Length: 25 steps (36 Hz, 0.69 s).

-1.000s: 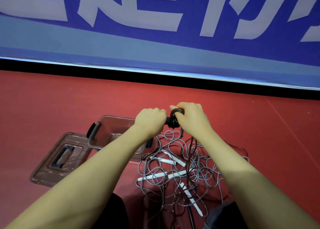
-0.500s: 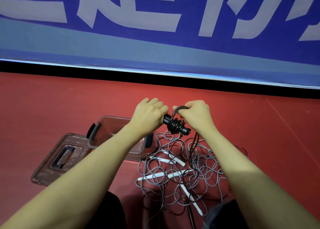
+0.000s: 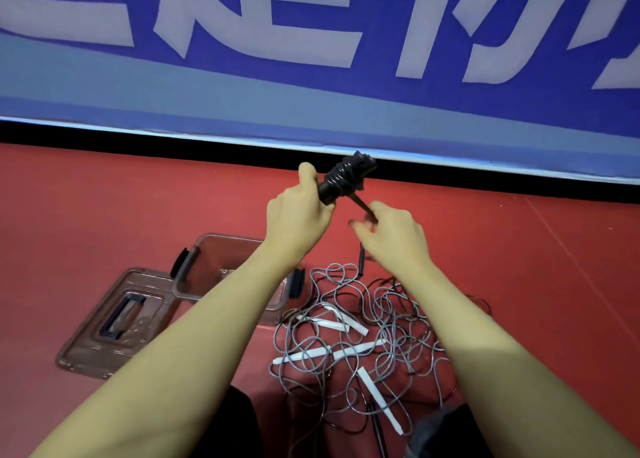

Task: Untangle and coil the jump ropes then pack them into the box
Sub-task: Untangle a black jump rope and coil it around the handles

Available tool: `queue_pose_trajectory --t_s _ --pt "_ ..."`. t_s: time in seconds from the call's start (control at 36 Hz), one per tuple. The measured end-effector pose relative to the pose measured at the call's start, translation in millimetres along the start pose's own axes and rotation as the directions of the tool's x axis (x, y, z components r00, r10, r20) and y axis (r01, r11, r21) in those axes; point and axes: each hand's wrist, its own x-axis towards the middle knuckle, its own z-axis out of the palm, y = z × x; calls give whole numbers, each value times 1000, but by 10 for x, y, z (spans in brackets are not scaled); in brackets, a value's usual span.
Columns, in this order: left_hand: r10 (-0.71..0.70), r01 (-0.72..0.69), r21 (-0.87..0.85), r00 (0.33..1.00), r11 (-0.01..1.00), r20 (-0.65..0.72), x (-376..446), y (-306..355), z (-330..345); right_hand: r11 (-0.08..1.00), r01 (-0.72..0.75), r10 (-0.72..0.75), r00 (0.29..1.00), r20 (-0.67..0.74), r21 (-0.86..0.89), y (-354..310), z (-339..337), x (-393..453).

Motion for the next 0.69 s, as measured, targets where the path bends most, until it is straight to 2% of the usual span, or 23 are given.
queue_pose_trajectory --t_s 0.11,0.19,0.33,0.5,0.61,0.67,0.69 --pt "-85 83 83 996 993 30 30 -84 90 990 123 -121 992 34 -70 -10 20 -38" --pt "-132 121 150 989 981 68 31 -114 103 987 162 -159 981 110 -22 -62 -2 -48" --pt "-150 113 276 982 955 118 4 -129 118 973 196 -215 960 177 120 -141 -45 -63" --pt "-163 75 392 967 917 196 -29 -215 138 951 293 -308 926 217 99 -203 -93 -92" --pt "-107 -44 475 953 879 285 -51 -239 159 905 425 -423 903 78 -15 -139 -81 -66" --pt "-62 -120 511 943 851 327 -63 -241 163 909 416 -415 909 -50 23 -139 -53 -72" --pt "-31 -170 527 936 833 351 -71 -235 164 926 370 -363 927 -95 69 -149 -32 -75"
